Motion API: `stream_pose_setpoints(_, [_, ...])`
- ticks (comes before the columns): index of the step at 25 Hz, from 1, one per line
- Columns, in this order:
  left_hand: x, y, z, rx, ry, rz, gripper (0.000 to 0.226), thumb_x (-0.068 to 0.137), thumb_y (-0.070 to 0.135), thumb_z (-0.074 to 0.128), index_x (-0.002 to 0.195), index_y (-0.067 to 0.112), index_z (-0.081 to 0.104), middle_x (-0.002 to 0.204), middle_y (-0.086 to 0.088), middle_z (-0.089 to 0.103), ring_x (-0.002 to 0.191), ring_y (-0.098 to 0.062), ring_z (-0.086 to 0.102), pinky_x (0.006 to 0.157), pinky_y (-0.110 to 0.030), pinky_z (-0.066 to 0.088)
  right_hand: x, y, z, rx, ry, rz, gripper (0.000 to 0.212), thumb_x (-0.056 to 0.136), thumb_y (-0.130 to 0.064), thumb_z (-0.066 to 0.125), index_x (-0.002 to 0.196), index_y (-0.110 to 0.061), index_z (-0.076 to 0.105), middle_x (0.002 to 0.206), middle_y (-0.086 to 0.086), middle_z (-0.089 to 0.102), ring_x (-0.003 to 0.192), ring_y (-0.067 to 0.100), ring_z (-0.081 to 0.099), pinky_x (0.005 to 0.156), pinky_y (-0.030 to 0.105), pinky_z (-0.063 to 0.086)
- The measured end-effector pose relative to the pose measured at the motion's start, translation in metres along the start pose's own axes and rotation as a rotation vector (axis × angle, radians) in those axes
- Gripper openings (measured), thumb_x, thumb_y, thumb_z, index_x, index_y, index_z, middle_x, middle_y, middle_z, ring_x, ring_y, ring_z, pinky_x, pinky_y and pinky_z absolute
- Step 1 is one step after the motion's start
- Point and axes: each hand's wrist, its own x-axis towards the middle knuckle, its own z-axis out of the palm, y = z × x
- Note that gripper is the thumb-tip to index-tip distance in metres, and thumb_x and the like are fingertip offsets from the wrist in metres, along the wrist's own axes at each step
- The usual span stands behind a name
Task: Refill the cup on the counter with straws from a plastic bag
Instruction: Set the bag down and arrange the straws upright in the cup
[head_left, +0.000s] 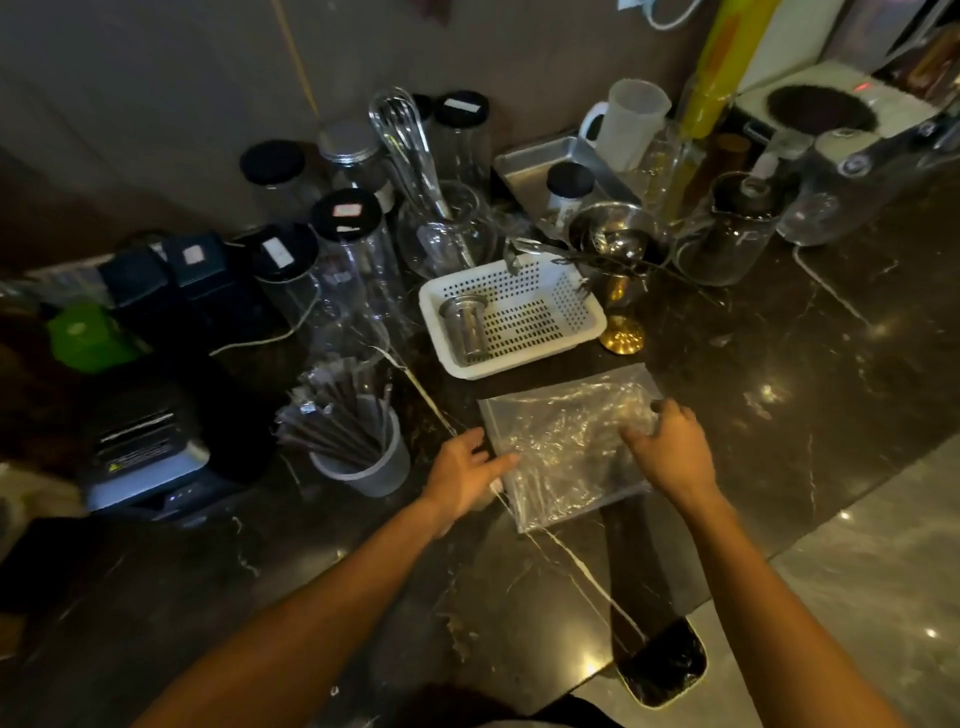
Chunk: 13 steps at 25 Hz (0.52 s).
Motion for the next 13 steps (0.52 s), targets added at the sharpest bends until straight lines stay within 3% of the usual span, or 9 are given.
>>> stream_pose_setpoints(2, [-0.009,0.003,-0.013,-0.01,-0.021,0.046,0.048,0.092,0.013,0.075,0.136,0.006,0.059,0.131,-0.007,0.067,0.103,-0.011,0.068,0.084,-0.017,0.054,-0.005,-0.033,0.006,0.055,-0.014,-0.143,0.051,0.097,-0.033,0.07,0.142,-0.011,0.057,0.142,0.013,0.061,0.128,0.03,0.061,0.105,0.05,0.053])
stream_pose_setpoints(4, [-0.021,0.012,-0.026,-0.066,-0.042,0.092,0.041,0.094,0.013,0.073,0.133,0.004,0.063,0.116,-0.011,0.075,0.091,-0.01,0.073,0.084,-0.022,0.059,-0.012,-0.069,0.017,0.109,-0.089,-0.253,0.042,0.098,-0.029,0.07,0.137,-0.013,0.063,0.13,0.006,0.069,0.117,0.021,0.066,0.097,0.038,0.056])
stream_pose_setpoints(7, [-0.046,0.033,-0.052,-0.137,-0.006,0.218,0.032,0.097,0.007,0.068,0.129,0.002,0.065,0.095,-0.004,0.075,0.077,-0.007,0.074,0.071,-0.021,0.06,-0.027,-0.122,0.037,0.18,-0.222,-0.416,0.033,0.096,-0.028,0.074,0.127,-0.016,0.07,0.112,0.0,0.074,0.102,0.015,0.071,0.086,0.028,0.056])
stream_pose_setpoints(10, [-0.069,0.051,-0.084,-0.155,0.008,0.397,0.024,0.097,0.003,0.066,0.12,0.007,0.069,0.092,-0.008,0.075,0.072,-0.009,0.074,0.065,-0.021,0.058,-0.041,-0.161,0.057,0.224,-0.327,-0.536,0.03,0.093,-0.025,0.075,0.121,-0.014,0.074,0.104,0.001,0.077,0.096,0.013,0.072,0.085,0.03,0.057])
stream_pose_setpoints(13, [-0.085,0.048,-0.123,-0.178,0.208,0.509,0.011,0.096,0.003,0.067,0.102,0.01,0.074,0.075,-0.005,0.072,0.063,-0.007,0.068,0.061,-0.02,0.054,-0.05,-0.191,0.078,0.232,-0.409,-0.559,0.041,0.094,-0.033,0.075,0.129,-0.013,0.07,0.106,0.005,0.075,0.088,0.014,0.07,0.082,0.036,0.058])
